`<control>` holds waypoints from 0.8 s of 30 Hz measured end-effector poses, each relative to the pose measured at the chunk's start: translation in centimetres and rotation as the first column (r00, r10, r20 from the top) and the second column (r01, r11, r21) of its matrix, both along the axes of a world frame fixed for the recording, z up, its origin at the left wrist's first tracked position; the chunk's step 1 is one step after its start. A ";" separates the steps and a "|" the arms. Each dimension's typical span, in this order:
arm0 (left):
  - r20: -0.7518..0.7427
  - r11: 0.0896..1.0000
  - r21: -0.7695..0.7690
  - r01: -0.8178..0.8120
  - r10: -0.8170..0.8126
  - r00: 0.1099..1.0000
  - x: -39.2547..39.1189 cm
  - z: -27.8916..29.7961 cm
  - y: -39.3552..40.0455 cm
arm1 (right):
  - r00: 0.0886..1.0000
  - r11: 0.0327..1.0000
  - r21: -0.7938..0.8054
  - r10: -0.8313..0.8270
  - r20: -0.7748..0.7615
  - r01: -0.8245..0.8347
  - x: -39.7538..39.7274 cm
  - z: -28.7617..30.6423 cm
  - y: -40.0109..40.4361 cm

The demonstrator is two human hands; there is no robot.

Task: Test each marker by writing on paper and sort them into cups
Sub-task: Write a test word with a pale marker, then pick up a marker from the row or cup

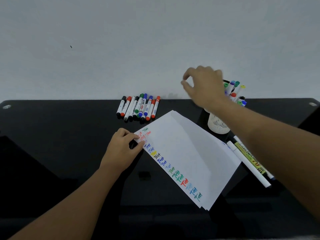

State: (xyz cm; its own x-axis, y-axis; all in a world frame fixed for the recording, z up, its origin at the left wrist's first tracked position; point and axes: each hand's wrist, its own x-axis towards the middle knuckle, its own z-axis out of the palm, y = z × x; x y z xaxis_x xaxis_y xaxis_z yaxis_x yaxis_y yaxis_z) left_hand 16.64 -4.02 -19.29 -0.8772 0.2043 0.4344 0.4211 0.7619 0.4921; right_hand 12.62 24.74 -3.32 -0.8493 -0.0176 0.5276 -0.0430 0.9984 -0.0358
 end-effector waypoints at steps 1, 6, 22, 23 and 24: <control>0.000 1.000 0.000 0.000 0.000 1.000 0.0 0.0 0.0 | 0.998 0.999 -0.012 0.049 0.042 -0.049 0.1 -0.8 -1.1; 0.000 1.000 0.009 0.006 -0.006 1.000 -0.1 -0.1 -0.1 | 0.901 0.976 -0.066 0.217 0.377 -0.207 -0.1 -6.7 -5.5; -0.023 1.000 0.019 0.021 -0.021 1.000 -0.5 -0.6 -0.2 | 0.874 0.994 -0.043 0.110 0.473 -0.102 -2.4 -11.8 -9.0; -0.024 1.000 0.019 0.021 -0.021 0.999 -0.5 -0.6 -0.2 | 0.876 0.994 -0.046 0.109 0.470 -0.099 -2.5 -11.8 -9.0; -0.026 1.000 0.021 0.023 -0.022 0.999 -0.4 -0.6 -0.2 | 0.879 0.994 -0.053 0.113 0.463 -0.099 -2.5 -11.8 -8.9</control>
